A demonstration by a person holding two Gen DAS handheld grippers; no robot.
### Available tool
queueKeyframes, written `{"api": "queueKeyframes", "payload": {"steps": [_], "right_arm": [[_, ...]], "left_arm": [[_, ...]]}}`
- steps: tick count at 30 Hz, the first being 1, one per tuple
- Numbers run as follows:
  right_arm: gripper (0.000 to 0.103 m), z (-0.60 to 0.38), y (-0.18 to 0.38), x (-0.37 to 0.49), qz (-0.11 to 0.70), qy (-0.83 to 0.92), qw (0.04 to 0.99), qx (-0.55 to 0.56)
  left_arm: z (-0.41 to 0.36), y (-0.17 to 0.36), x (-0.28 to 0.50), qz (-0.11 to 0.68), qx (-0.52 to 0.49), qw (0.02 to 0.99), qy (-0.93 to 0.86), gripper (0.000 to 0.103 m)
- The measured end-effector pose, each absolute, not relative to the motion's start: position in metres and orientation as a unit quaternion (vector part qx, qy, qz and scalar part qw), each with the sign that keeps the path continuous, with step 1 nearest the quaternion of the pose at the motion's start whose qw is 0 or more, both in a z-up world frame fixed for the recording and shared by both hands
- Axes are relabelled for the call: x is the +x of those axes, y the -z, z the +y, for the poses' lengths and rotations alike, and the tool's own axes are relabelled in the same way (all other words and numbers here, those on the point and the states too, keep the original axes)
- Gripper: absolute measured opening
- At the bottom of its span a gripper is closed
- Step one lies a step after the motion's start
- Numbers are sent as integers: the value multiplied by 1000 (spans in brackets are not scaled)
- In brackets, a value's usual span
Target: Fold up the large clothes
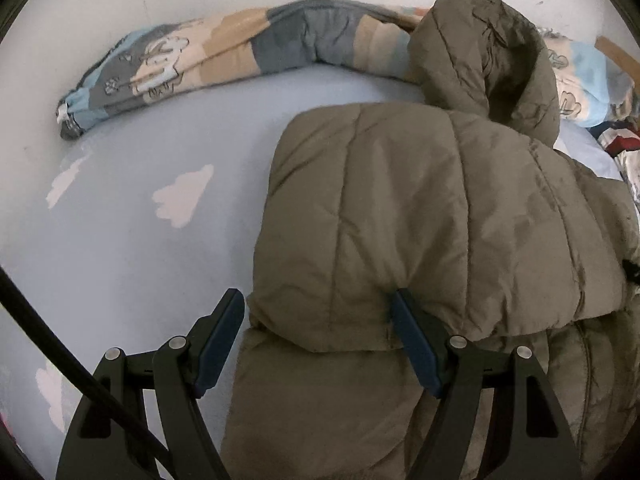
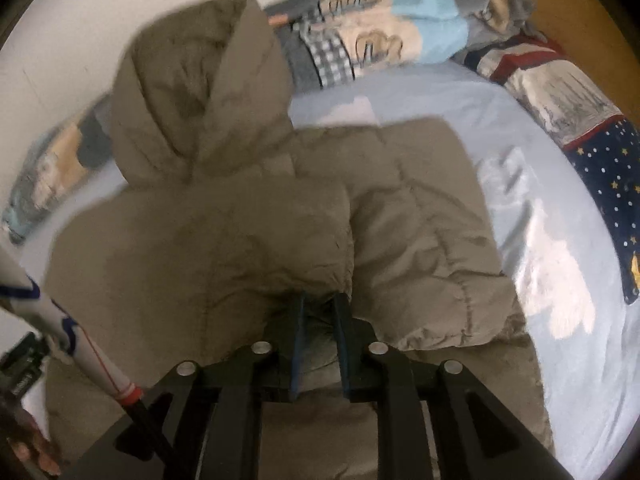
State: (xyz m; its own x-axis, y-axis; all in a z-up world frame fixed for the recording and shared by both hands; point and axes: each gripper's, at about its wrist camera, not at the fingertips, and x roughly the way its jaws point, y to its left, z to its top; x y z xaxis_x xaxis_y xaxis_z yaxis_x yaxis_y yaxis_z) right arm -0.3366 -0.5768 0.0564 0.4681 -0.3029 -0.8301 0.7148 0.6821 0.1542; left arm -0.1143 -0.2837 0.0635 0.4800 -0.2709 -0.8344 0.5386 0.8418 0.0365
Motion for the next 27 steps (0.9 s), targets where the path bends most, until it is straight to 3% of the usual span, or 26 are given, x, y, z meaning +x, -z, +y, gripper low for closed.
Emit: {"api": "queueKeyframes", "payload": {"steps": [1,2,9,16,23,27], "right_arm": [[29,-578,-51,-335,420,313,815,249],[30,-580,-44,-334,423,311,812,252],[31,-591,-35,-338,422,291,811,284],[35,-568,-77,-350,372,314,834,260],[42,-538,-75,-308,399,284,847,207],[45,-538,-49,-297,426,290,836,188]], "left_arm": [[-284,-62,-114,454,147,845,240,75],[-284,-60,-112,458,147,843,239,76],[-281,-70,-118,446,139,853,232,77],[-288,-109,-137,384,107,878,265,77],[-326,-70,-147,424,168,845,281,77],[-324,-59,-138,452,145,832,287,79]]}}
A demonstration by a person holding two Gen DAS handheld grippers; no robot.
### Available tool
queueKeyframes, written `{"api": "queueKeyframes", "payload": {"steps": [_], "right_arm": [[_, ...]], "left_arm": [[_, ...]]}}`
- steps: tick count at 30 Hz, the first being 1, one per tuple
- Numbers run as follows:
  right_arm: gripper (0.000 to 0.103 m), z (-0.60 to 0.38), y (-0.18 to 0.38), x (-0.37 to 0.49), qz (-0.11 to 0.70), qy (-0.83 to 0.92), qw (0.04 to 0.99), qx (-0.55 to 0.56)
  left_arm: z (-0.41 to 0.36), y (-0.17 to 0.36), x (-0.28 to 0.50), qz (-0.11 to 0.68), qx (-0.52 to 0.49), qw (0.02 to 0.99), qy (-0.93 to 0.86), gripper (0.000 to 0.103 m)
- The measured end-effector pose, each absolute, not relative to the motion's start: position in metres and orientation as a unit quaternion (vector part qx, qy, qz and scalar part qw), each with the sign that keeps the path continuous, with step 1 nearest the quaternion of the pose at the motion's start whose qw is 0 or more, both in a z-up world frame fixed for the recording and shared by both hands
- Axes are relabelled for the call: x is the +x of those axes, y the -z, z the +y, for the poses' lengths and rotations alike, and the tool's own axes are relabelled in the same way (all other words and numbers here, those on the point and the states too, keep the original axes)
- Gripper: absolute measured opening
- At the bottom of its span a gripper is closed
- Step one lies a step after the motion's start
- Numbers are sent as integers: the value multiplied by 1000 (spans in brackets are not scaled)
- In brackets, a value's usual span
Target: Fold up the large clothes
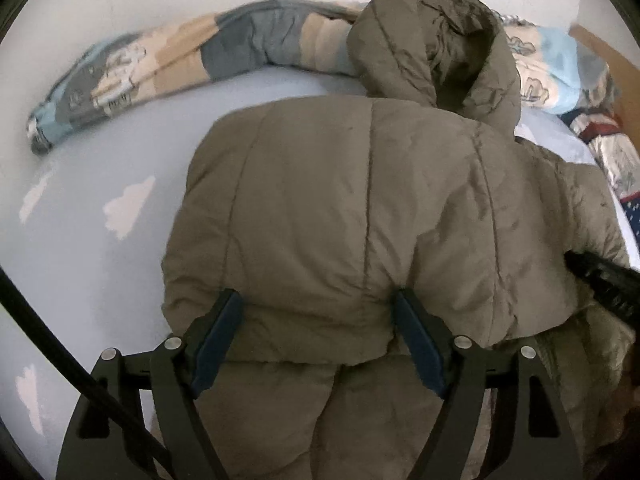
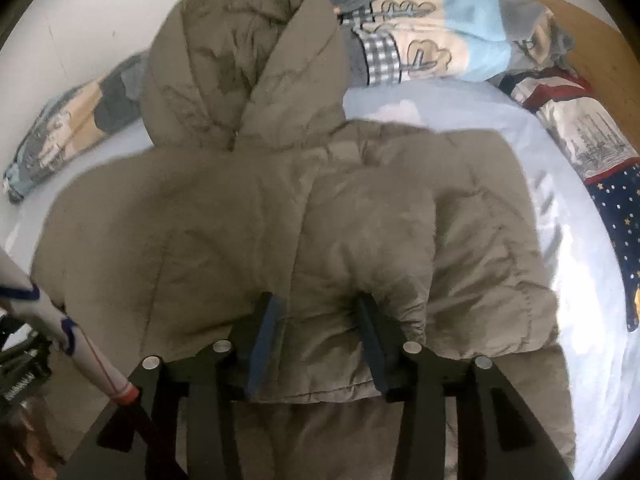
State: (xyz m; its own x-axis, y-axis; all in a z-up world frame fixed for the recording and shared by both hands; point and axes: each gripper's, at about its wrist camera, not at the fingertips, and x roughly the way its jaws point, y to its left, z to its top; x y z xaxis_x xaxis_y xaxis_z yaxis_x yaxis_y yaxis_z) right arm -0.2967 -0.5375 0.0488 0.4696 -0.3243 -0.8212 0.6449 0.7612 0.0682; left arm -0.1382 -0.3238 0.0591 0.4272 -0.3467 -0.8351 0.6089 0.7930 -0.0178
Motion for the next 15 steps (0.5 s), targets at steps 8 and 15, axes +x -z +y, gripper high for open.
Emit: {"api": "queueKeyframes", "payload": {"steps": [8,15], "right_arm": [[46,-543,-39,-294,441,283,832,185],[50,-531,-73,-343,418,257,837,243]], "left_arm": [[-317,-63,-146,450,133,836,284,80],[-304,-96,-172,434,123,842,296,80]]}}
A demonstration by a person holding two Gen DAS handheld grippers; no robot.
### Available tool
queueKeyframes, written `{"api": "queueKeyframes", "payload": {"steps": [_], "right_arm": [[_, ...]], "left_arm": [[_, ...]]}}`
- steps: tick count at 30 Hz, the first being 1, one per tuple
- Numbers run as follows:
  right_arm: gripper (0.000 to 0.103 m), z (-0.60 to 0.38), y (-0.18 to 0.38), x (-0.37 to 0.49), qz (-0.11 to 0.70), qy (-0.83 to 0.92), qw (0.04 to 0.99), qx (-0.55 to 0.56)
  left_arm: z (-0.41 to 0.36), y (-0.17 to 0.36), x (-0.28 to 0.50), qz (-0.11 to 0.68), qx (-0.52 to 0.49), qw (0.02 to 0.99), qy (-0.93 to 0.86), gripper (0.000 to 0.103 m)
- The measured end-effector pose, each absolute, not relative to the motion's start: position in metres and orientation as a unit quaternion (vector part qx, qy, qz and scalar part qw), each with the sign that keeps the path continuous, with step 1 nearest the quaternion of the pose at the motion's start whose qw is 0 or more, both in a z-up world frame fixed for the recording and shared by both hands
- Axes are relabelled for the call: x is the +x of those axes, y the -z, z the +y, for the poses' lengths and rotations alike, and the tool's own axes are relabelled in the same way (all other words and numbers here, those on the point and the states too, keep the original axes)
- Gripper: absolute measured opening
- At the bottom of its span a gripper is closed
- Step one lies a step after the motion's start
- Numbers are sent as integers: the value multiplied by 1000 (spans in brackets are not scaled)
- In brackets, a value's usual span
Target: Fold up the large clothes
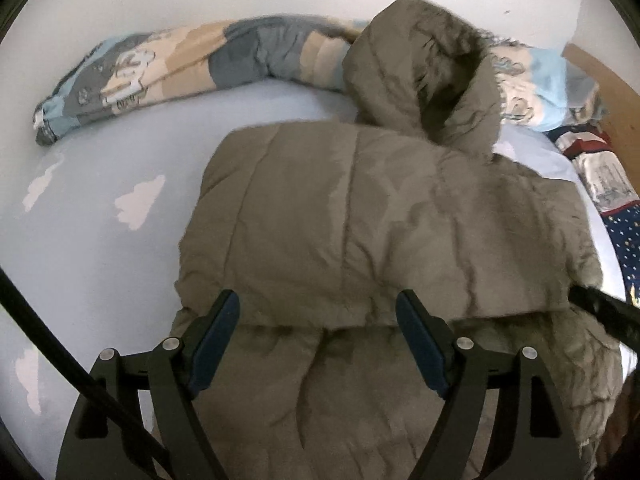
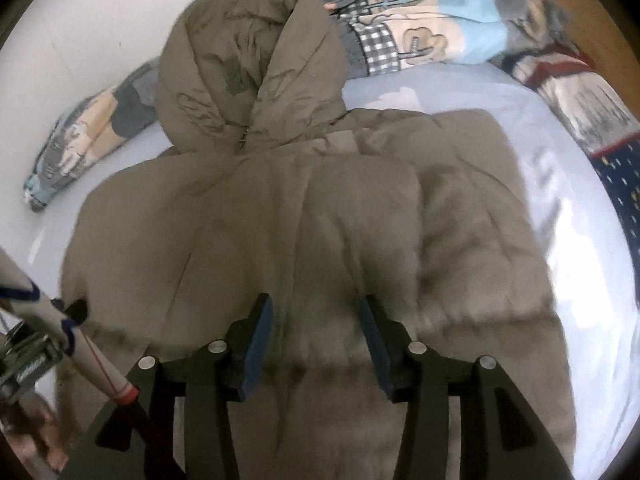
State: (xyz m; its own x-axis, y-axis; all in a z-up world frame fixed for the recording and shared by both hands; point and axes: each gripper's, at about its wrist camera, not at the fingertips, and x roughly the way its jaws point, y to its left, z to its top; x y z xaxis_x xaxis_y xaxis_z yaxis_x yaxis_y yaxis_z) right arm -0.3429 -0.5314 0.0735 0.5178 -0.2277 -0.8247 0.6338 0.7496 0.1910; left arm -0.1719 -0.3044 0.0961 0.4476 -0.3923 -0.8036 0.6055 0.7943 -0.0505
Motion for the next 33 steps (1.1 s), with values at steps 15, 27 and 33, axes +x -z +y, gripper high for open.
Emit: {"api": "queueKeyframes", "payload": {"steps": [15,27,33], "right_arm": [[63,-435,-116,-548,352,274,855,266],[66,-452,-99,-670,321,331,833,305],[66,-473,-80,-711,313,366,806,345]], "left_arm": [[-193,-177,-329,334,105,886,306,80],[-80,-113,-357,420,93,875,220,80],[-33,-88,-327,471,39,864,173,80]]}}
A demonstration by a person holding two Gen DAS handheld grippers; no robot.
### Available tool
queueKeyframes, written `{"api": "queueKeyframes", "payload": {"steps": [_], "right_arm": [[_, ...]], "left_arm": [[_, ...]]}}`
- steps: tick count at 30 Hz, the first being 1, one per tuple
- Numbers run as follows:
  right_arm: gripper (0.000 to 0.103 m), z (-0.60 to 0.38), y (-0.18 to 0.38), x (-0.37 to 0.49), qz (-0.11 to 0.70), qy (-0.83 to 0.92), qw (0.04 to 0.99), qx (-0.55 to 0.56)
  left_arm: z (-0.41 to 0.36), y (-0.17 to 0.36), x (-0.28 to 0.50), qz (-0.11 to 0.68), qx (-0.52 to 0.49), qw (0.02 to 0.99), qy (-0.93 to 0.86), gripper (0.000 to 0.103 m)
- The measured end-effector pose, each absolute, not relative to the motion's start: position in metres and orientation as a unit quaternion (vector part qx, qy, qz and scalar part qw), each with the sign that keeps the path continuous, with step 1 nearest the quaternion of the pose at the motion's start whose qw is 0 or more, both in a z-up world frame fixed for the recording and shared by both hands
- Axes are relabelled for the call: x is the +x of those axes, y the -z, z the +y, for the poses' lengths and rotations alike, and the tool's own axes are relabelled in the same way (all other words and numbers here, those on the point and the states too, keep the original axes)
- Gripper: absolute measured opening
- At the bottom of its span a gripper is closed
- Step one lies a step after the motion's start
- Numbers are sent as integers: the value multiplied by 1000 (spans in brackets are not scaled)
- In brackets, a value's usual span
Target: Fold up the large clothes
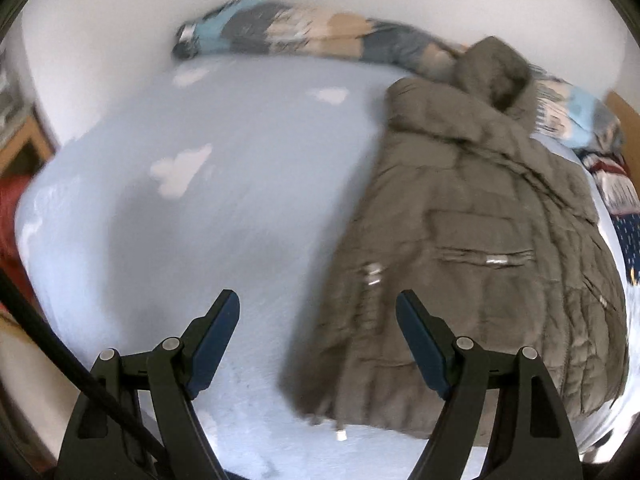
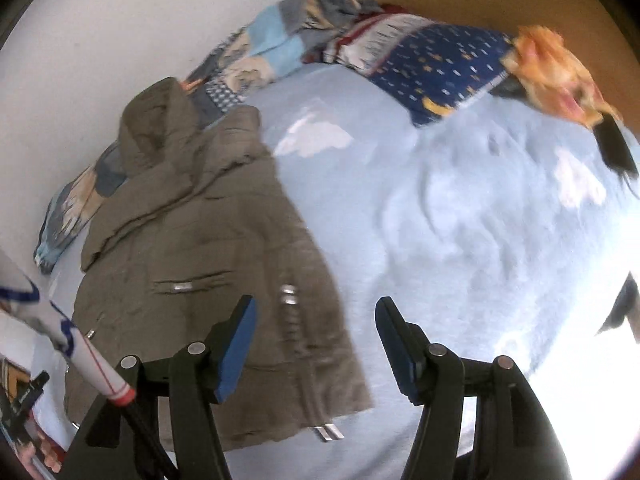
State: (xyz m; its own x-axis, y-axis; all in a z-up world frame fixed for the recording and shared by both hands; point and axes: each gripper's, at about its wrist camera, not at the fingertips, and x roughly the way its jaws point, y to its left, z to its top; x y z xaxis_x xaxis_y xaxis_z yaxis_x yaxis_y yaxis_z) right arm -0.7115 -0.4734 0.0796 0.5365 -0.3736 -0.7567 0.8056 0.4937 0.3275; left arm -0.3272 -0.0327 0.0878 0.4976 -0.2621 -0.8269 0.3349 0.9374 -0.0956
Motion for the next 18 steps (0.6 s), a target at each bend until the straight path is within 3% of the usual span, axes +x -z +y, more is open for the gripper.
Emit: {"api": "queueKeyframes", "payload": {"steps": [6,18], "right_arm": [[67,-486,-54,-723,316,357,781,402],[75,-491,-28,-711,346,351,759,424]], "left_arm": [[-18,-57,-314,548,-39,809,211,80],[-35,-30,-326,569,-7,786,241,80]]}}
